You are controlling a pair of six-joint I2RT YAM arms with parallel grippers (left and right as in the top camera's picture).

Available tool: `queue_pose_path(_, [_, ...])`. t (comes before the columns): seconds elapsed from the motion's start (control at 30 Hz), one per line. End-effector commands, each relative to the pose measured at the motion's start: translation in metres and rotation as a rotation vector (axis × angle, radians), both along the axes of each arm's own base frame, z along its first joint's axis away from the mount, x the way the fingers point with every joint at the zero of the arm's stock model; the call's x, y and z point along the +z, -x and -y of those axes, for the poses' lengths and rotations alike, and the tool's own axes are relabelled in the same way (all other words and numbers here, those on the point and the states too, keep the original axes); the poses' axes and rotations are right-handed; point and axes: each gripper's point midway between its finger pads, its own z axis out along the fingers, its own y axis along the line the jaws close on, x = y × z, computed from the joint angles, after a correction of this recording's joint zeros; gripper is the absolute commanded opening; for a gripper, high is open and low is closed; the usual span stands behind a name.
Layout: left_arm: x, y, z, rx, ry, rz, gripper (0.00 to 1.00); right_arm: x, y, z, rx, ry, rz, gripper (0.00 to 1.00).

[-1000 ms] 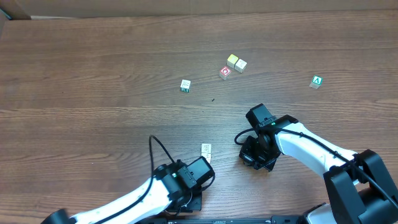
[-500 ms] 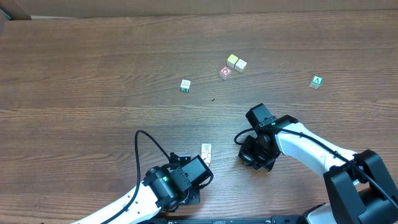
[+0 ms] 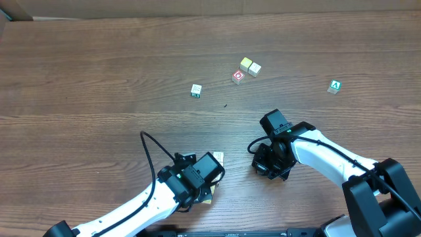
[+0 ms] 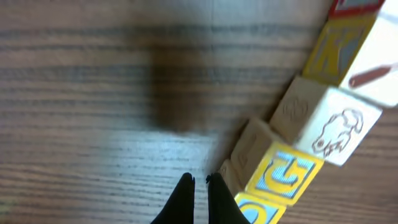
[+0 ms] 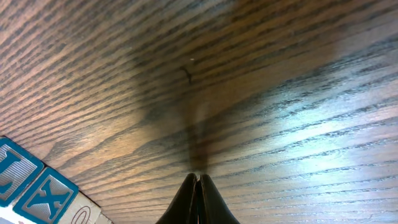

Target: Flip 5 blocks

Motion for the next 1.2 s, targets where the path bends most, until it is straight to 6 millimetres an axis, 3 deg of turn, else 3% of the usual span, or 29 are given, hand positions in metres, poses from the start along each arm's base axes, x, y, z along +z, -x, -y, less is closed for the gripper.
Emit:
queue_pose_path(0.0, [0.003,-0.013,-0.003,0.035,-0.005,0.035,0.04,0.005,-0.007,-0.005,0.013,-0.021,0.023,0.04])
queue_pose_path(0.23, [0.001,-0.014,0.002,0.001,0.014,0.025,0.04,0.005,-0.007,-0.005,0.013,-0.023,0.026,0.04])
queue_pose_path(0.57, [-0.019,-0.007,0.007,-0.035,-0.005,-0.052,0.04,0.005,-0.007,-0.005,0.013,-0.022,0.024,0.04])
queue_pose_path(1.17, [-0.02,-0.015,0.012,-0.231,-0.015,-0.008,0.04,0.005,-0.004,-0.003,0.013,-0.016,0.01,0.04])
